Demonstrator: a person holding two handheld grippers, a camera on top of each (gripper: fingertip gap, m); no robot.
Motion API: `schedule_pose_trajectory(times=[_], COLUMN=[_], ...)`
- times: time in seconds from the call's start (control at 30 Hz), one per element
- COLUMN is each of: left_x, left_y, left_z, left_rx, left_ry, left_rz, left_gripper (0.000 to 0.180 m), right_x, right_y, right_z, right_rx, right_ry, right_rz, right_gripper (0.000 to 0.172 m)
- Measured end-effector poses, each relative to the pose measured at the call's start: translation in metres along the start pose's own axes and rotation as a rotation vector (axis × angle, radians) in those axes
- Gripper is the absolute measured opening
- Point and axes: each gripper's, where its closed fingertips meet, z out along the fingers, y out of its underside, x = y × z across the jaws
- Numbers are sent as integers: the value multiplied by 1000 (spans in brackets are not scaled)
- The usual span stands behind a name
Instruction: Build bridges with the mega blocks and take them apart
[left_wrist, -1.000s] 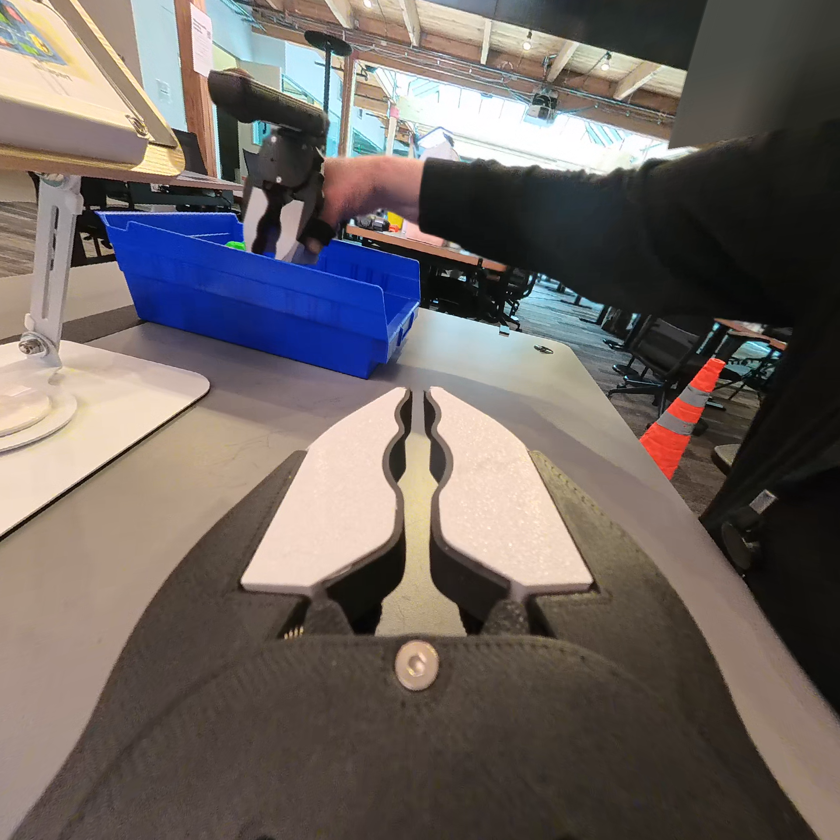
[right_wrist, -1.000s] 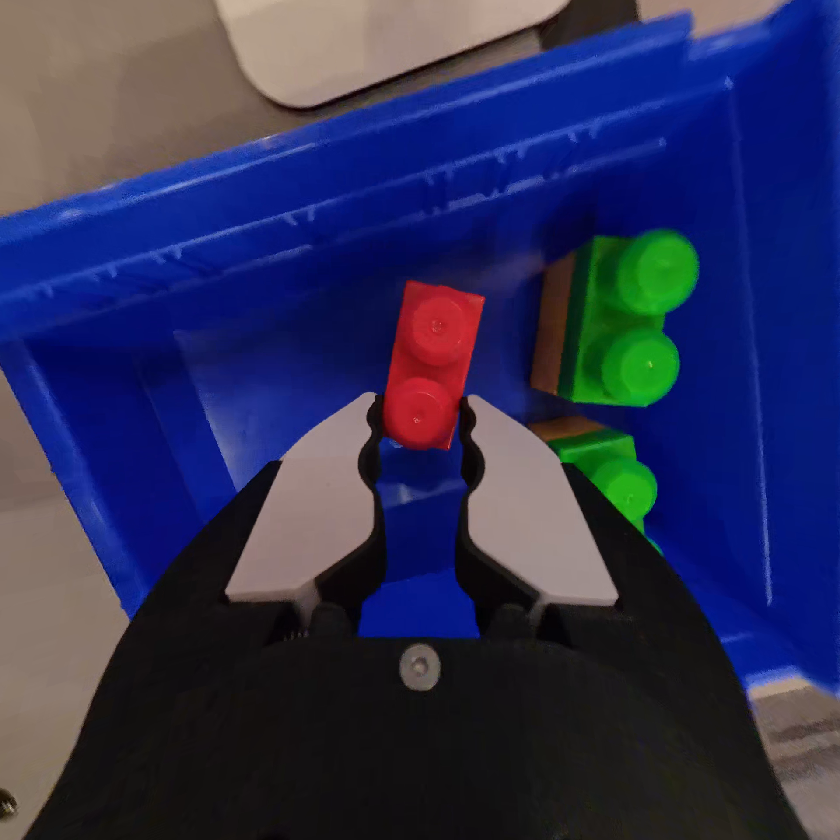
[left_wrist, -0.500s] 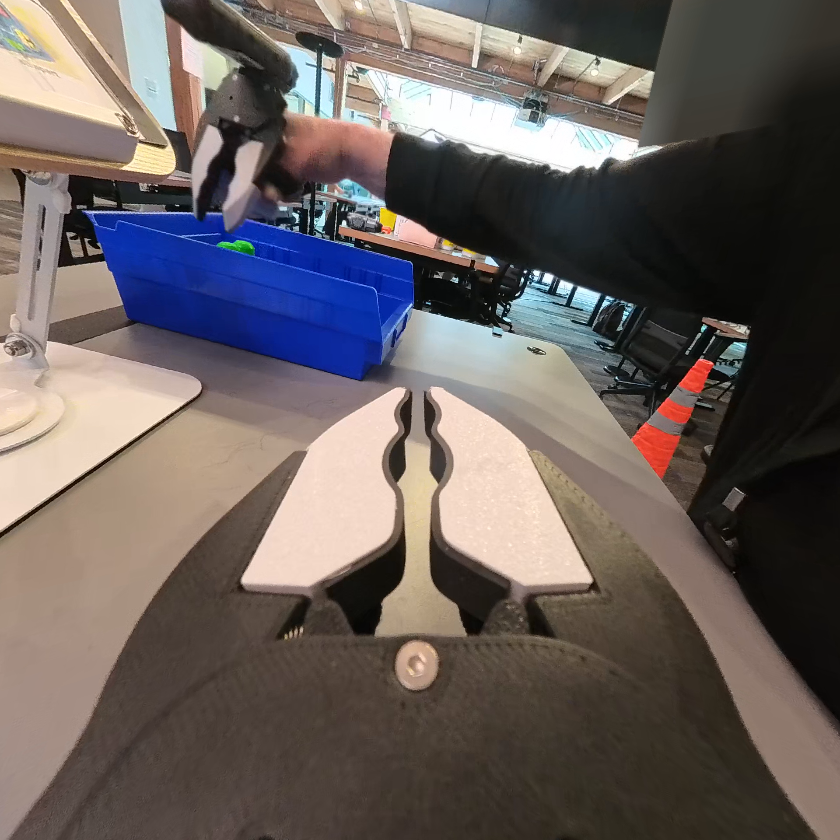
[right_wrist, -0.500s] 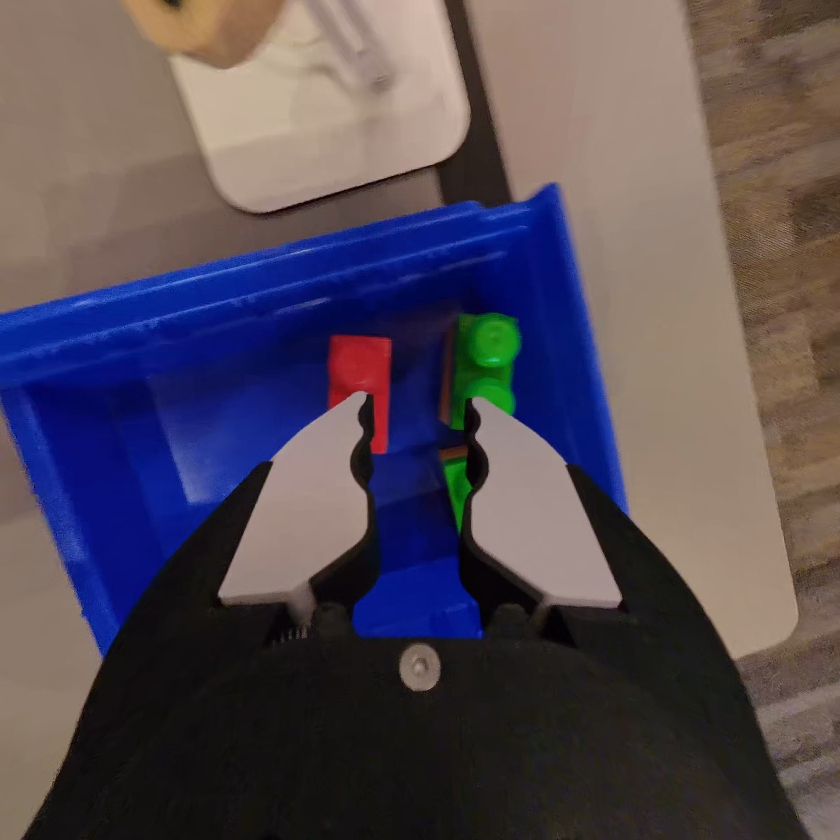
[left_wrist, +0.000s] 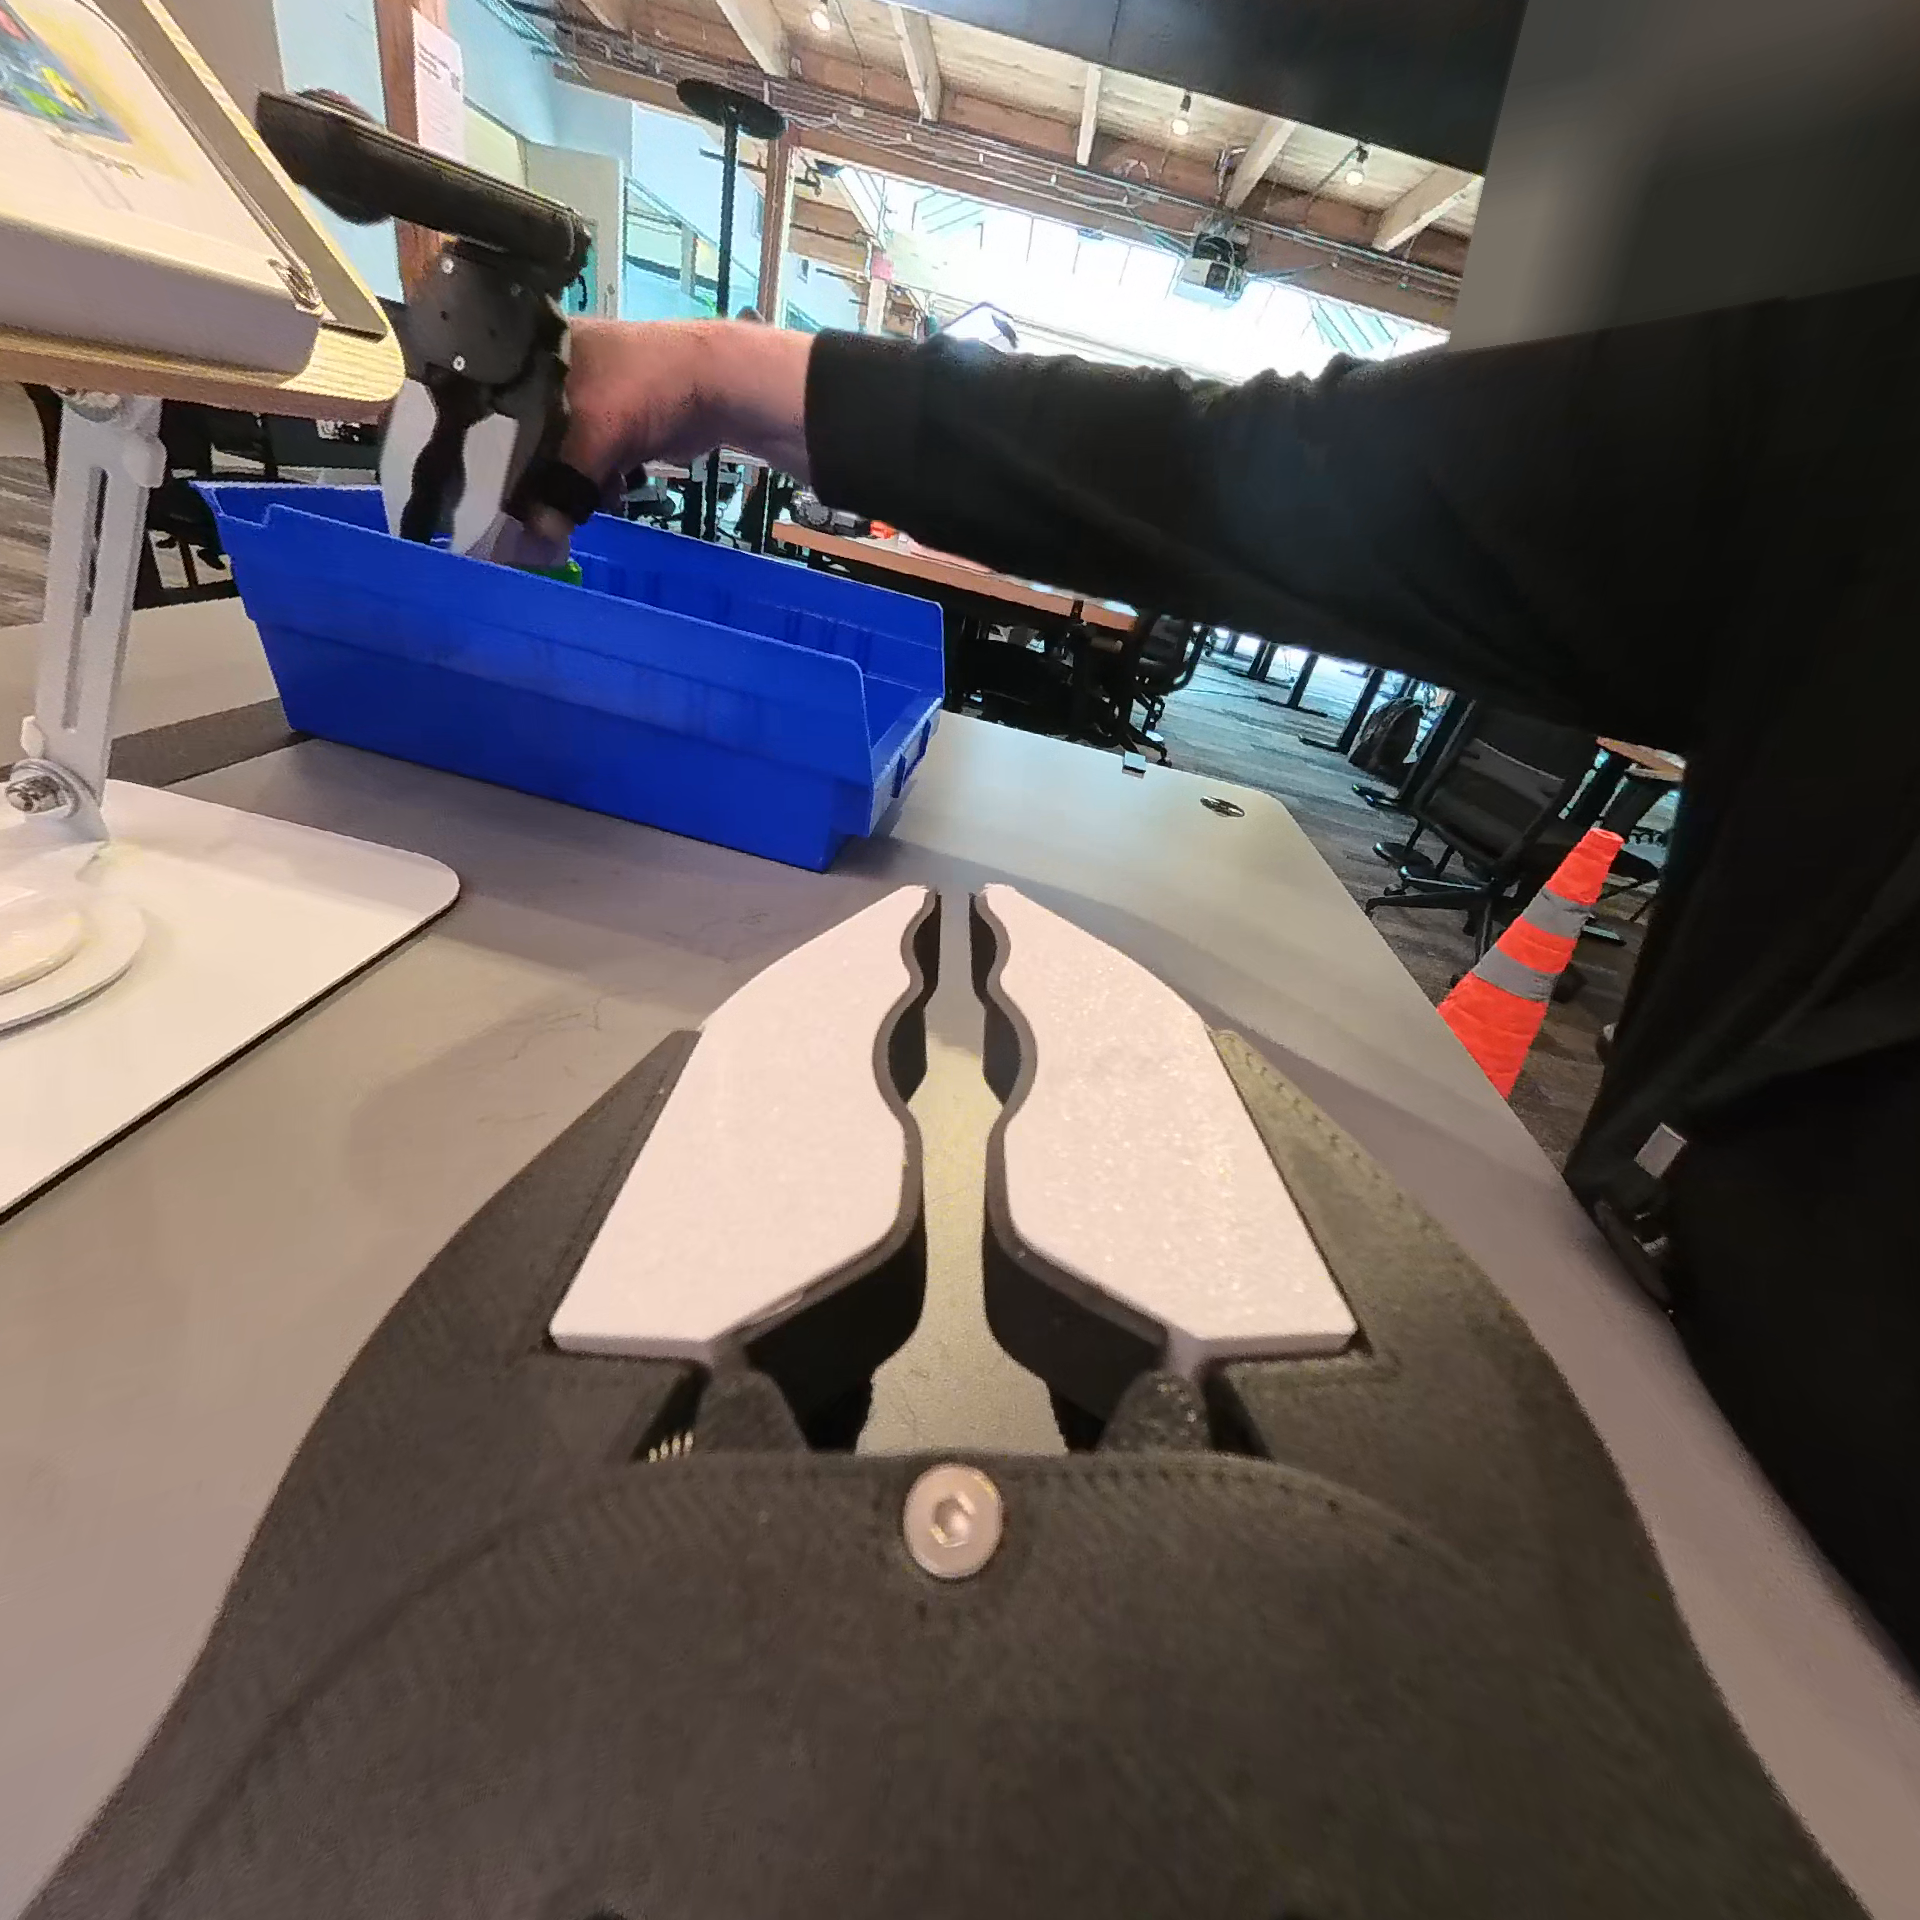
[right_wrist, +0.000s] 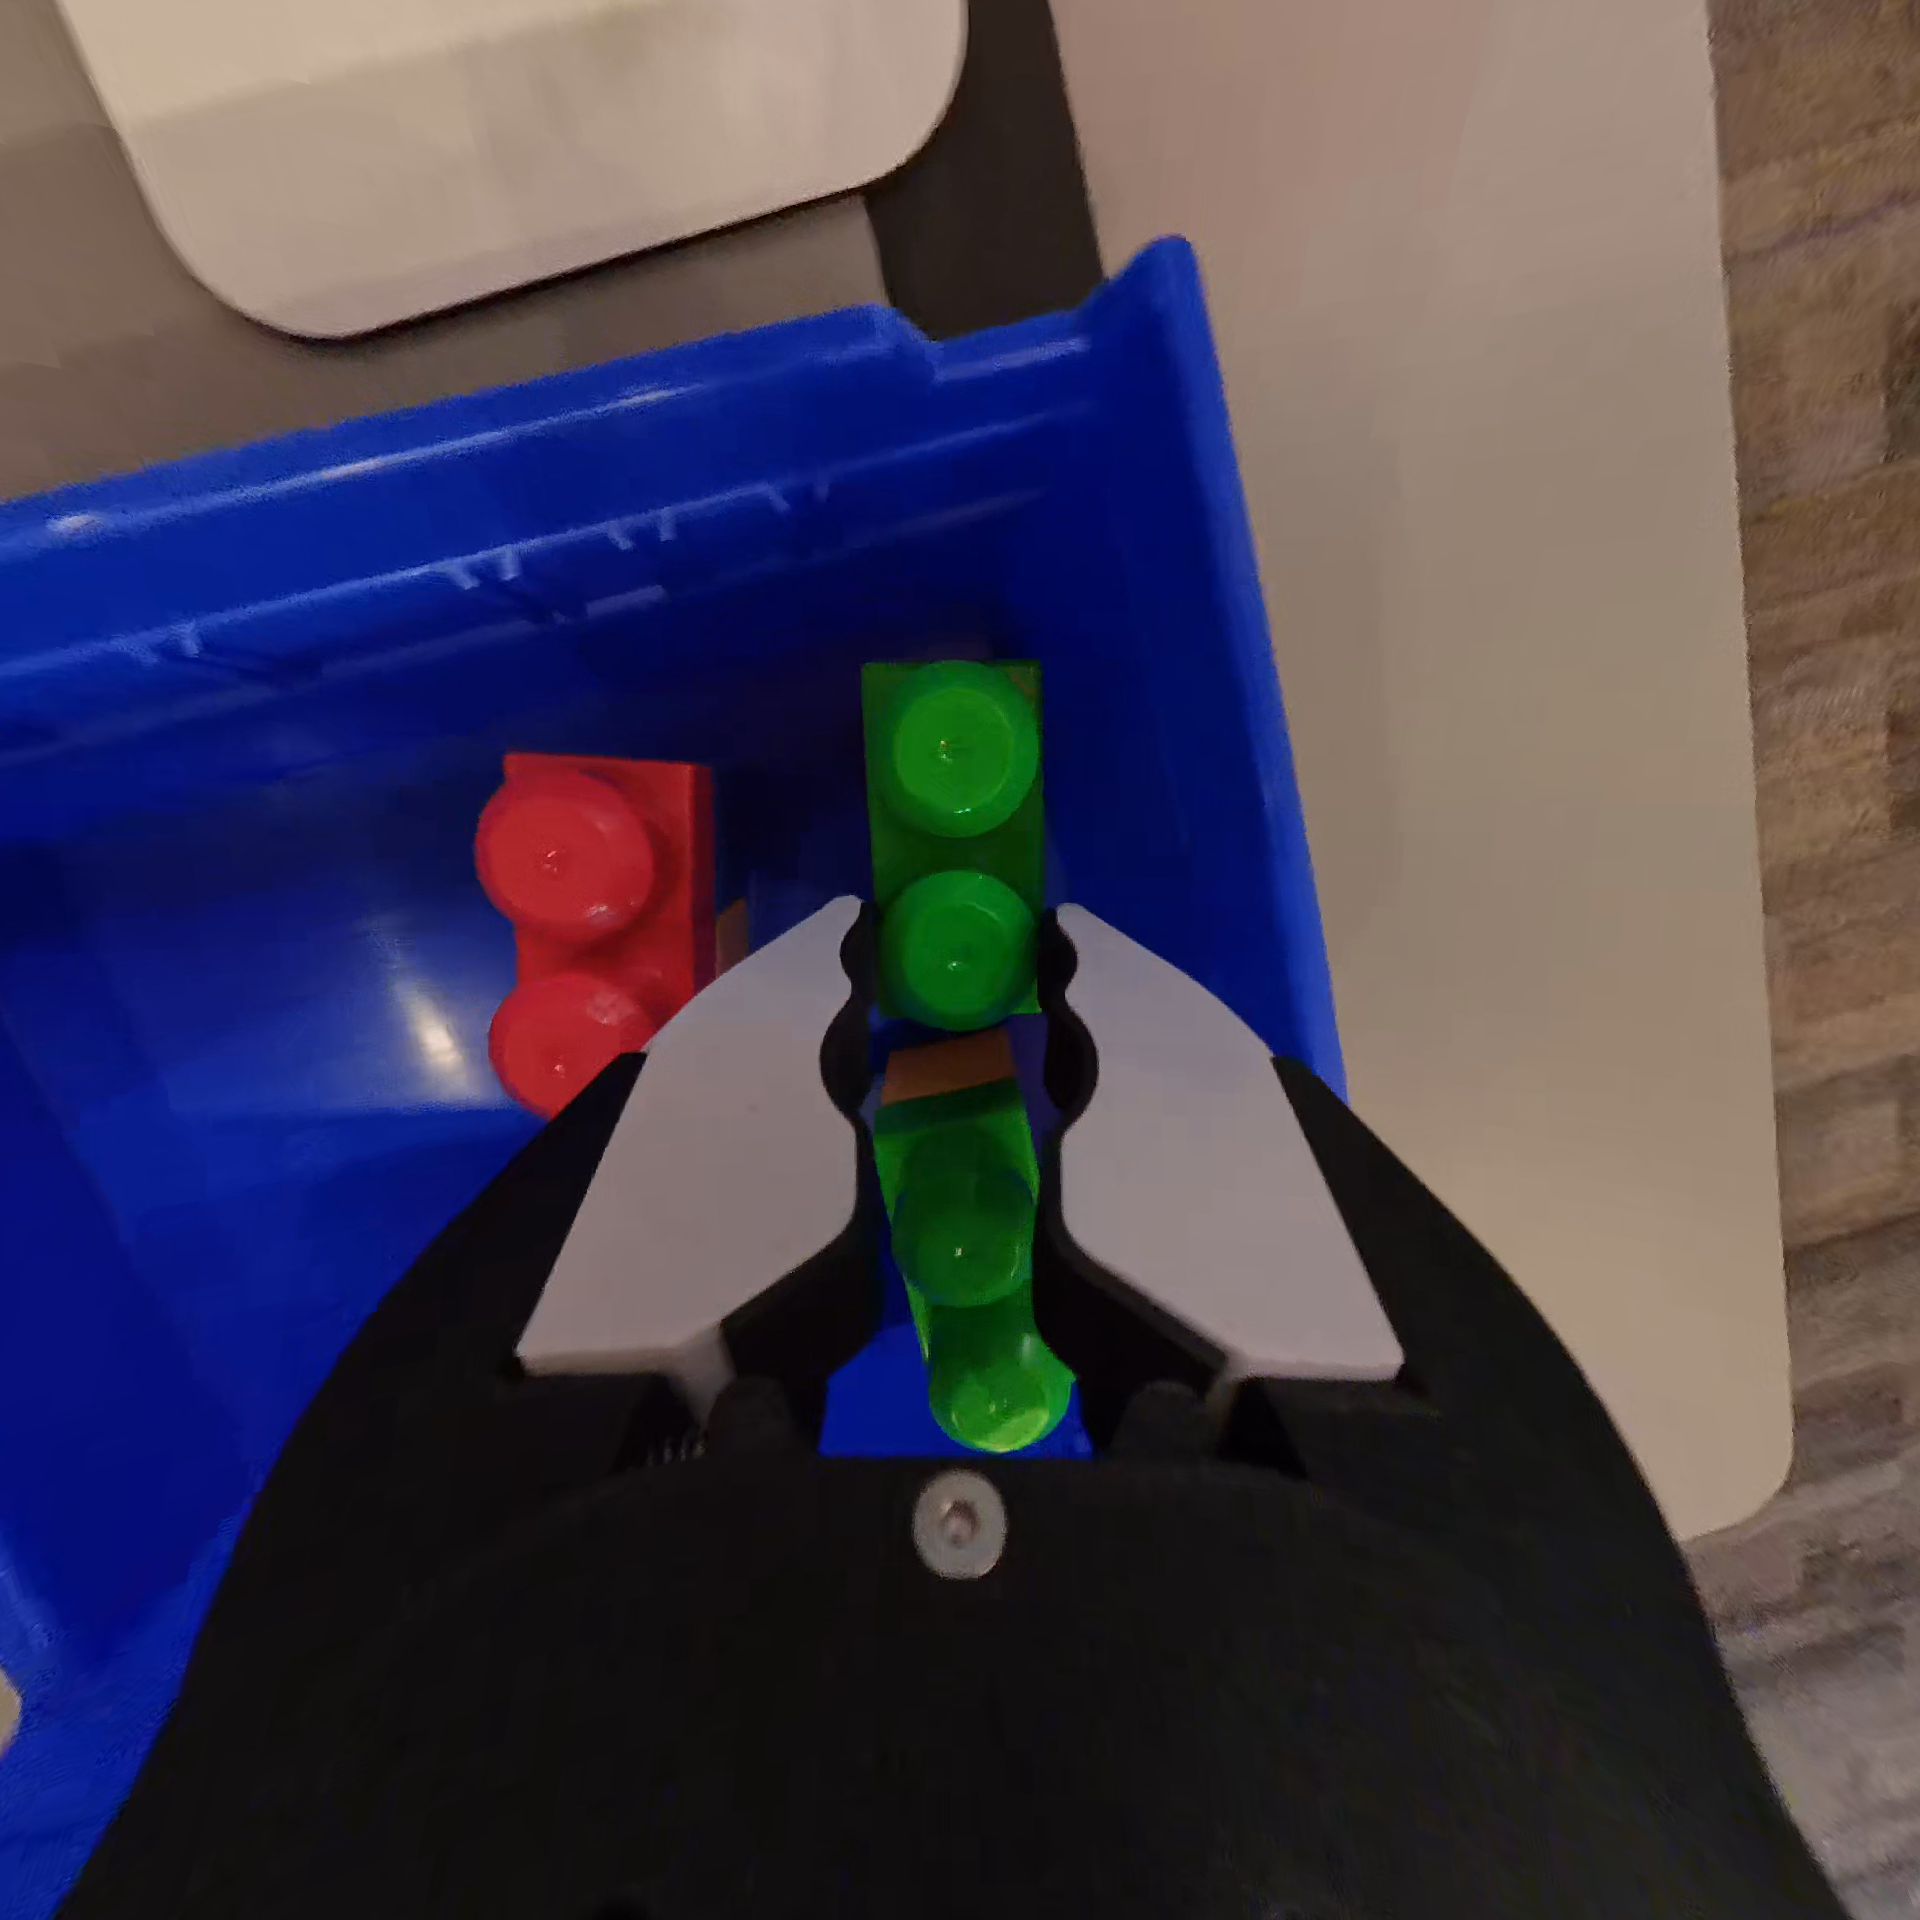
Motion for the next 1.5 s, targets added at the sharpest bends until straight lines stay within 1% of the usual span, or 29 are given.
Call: schedule_pose_trajectory(times=[0.07, 0.13, 0.27, 0.3, 0.37, 0.4, 0.5, 0.53, 0.6, 0.67, 0.8, 0.87, 0.93, 1.0, 1.1, 1.23, 1.33, 1.37, 1.43, 1.5], left_x=[0, 0, 0, 0, 0, 1, 0, 0, 0, 1, 1, 1, 1, 1, 1, 2, 1, 2, 2, 2], left_y=[0, 0, -1, -1, 0, 0, -1, -1, -1, -1, -1, -1, -1, 0, -1, -1, -1, -1, -1, -1], left_z=[0, 0, 0, 0, 1, 1, 0, 0, 1, 1, 1, 1, 1, 1, 1, 1, 1, 1, 1, 1], left_rx=[2, 3, 9, 8, 3, 4, 10, 10, 9, 8, 10, 8, 6, 5, 7, 6, 7, 7, 8, 10], left_ry=[1, 1, 3, 7, 12, 12, 13, 14, 15, 15, 10, 8, 7, 7, 10, 12, 12, 13, 15, 16], left_rz=[-1, -2, -6, -7, -5, -3, -6, -8, -8, -8, -4, 0, 3, 2, 0, 1, -1, -1, 0, 0], left_gripper=[5, 5, 5, 5, 5, 5, 5, 5, 5, 5, 5, 5, 5, 5, 5, 5, 5, 5, 5, 5], right_x=[-10, -14, -14, -13, -8, -6, -14, -23, -40, -56, -66, -68, -68, -69, -72, -75, -71, -71, -71, -68], right_y=[0, 2, 1, 2, 3, 4, 1, 3, 9, 15, 27, 24, 19, 14, 13, 19, 20, 20, 16, 13], right_z=[0, -1, -1, 0, -3, -6, -29, -35, -40, -37, -17, -9, -6, -4, -4, -6, -6, -6, -10, -24], right_rx=[-4, -26, -58, -66, -63, -53, 31, 48, 58, 46, -34, -22, -5, 15, 14, -38, -67, -74, -49, -3], right_ry=[-68, -94, -120, -115, -88, -75, -22, -28, -38, -71, -77, -91, -87, -98, -111, -151, -156, -163, -165, -141], right_rz=[-67, -126, -163, -156, -130, -107, -106, -99, -96, -88, -70, -70, -75, -84, -133, -212, -219, -209, -181, -170], right_gripper=[30, 30, 30, 38, 60, 62, 54, 50, 48, 46, 46, 43, 33, 33, 33, 33, 33, 37, 61, 60])
